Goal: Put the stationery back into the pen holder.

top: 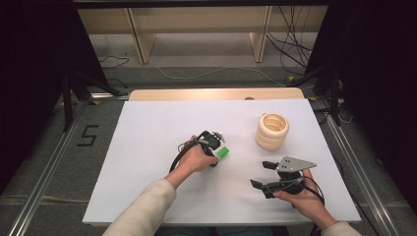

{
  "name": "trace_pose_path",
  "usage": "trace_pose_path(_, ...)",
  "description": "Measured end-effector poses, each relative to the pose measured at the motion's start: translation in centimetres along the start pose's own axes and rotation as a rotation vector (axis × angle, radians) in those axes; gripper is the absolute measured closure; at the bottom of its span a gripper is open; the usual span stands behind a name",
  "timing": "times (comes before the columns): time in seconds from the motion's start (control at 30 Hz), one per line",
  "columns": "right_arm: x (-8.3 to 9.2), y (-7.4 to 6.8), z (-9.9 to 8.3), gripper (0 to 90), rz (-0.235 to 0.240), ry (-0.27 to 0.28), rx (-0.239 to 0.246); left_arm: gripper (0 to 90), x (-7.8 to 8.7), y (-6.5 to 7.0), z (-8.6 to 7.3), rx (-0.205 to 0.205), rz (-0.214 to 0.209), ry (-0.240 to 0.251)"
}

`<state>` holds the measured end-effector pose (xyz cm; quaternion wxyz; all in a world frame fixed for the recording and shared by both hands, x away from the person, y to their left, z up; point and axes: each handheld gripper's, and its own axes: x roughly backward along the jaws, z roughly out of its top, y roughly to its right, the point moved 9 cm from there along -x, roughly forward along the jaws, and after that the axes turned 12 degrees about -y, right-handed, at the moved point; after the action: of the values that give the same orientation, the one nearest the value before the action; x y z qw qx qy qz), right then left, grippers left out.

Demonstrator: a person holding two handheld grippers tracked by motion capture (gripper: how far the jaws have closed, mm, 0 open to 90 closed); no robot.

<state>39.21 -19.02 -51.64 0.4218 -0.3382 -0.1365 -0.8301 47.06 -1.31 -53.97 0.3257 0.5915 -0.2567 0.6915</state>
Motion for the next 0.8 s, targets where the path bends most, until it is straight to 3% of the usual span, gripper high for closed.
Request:
trace_pose_path(0.23, 0.2, 0.0, 0.4, 19.0, 0.000, 0.028, -0.025, 66.3, 1.1, 1.0, -0.7, -0.048, 0.023, 0.227)
trace_pose_path(0.43, 0.3, -0.4, 1.2, 19.1, 0.007, 0.064, -0.047, 66.3, 1.8, 2.0, -2.0, -0.026, 0.018, 0.439)
trace_pose_path(0.57, 0.1, -0.9, 2.1, 18.9, 0.010, 0.096, -0.064, 66.3, 2.3, 2.6, -3.2, 0.012, 0.000, 0.542)
trace_pose_path(0.8, -0.7, -1.6, 3.1, 19.0, 0.017, 0.104, -0.066, 66.3, 3.8, 3.0, -5.0, 0.020, 0.041, 0.668)
